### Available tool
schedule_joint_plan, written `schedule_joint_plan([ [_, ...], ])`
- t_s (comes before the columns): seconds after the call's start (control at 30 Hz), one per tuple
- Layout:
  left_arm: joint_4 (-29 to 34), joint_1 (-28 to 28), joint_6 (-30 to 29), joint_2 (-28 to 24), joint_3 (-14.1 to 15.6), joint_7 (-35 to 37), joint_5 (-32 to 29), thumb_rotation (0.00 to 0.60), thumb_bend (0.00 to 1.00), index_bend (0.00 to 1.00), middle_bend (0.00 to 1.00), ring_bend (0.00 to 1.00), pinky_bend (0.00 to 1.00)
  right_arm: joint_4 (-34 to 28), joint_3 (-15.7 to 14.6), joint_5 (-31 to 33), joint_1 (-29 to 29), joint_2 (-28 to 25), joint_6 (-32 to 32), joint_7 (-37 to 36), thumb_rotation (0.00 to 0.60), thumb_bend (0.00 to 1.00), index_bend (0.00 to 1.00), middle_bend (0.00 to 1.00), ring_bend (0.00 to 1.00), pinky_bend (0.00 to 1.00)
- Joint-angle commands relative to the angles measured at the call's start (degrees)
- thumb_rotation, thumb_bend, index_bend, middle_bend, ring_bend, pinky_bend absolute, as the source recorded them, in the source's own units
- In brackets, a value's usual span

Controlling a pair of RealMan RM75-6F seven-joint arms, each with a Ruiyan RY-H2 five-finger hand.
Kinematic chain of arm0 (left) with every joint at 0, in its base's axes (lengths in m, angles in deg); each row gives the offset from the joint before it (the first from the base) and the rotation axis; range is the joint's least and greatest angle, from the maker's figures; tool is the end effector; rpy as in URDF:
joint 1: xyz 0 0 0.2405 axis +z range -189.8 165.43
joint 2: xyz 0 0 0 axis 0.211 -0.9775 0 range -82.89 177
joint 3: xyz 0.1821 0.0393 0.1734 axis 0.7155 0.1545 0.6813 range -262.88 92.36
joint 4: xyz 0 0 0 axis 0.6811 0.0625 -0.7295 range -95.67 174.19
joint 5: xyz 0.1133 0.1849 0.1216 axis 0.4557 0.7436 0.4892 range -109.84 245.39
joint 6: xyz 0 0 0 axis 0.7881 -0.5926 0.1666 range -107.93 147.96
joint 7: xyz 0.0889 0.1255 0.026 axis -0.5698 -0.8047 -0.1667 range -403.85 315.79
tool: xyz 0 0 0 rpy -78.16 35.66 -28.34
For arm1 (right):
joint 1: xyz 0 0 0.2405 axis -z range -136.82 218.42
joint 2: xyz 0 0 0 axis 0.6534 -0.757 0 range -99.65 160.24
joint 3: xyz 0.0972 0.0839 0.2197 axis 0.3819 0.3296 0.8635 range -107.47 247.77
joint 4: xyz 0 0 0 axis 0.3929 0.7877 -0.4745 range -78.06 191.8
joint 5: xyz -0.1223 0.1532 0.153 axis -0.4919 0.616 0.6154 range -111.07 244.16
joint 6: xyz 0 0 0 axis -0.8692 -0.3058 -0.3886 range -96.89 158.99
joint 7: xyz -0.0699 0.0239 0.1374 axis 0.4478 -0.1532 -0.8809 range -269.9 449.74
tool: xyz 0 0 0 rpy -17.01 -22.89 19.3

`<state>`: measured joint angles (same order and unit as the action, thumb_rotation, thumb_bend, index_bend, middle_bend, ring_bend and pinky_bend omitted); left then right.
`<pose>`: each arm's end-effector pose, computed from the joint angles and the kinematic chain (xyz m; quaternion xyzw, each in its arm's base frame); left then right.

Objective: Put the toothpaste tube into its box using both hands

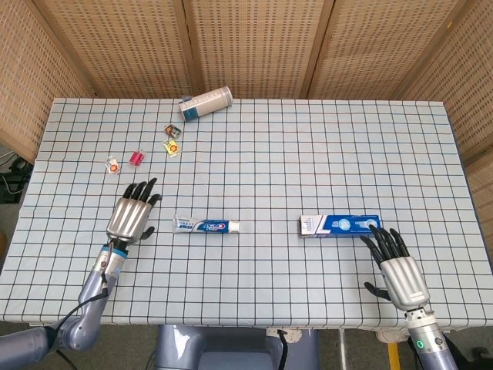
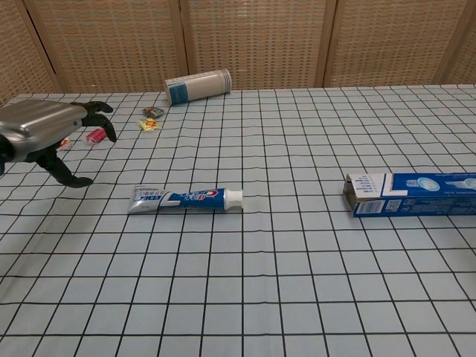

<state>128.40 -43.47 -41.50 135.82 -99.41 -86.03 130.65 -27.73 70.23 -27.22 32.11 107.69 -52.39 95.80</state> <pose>-0.1779 0.3387 -0.0350 -0.7276 -0.3144 -0.2987 0.5316 -0.2938 -0.2017 0.0397 0.6637 -0.3510 0.4079 0.5196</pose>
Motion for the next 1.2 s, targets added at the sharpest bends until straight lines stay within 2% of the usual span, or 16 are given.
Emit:
schedule_joint_plan([
  [0.03, -2.23, -2.39, 1.0, 2.73, -0.47, -1.78, -2.5, 0.6, 0.24, 0.3, 0.06, 0.11, 0.11, -0.04, 0.1, 0.07, 0.01, -0.12, -0.15, -0.25, 0.6, 0.13, 0.16, 0.0, 0.0, 0.0],
  [0.23, -5.68, -5.72, 1.54, 7.17, -0.11, -4.18, -5.62, 0.6, 0.24, 0.3, 0.07, 0.11, 0.11, 0.33, 0.34, 0.47, -0.08, -0.16, -0.06, -0.97, 0.6, 0.13, 0.16, 0.0, 0.0, 0.0],
  [0.57, -9.02, -9.22, 1.56, 11.65, 0.06, -6.01, -8.86, 0.6, 0.24, 0.31, 0.07, 0.11, 0.12, 0.94, 0.48, 1.15, -0.2, -0.05, 0.38, -1.76, 0.6, 0.13, 0.16, 0.0, 0.0, 0.0],
  [1.2, -12.22, -13.82, 2.01, 16.37, 1.36, -8.97, -13.59, 0.6, 0.25, 0.34, 0.09, 0.13, 0.14, 1.63, 1.01, 2.02, -0.28, -0.09, 0.28, -3.56, 0.6, 0.13, 0.16, 0.0, 0.0, 0.0],
])
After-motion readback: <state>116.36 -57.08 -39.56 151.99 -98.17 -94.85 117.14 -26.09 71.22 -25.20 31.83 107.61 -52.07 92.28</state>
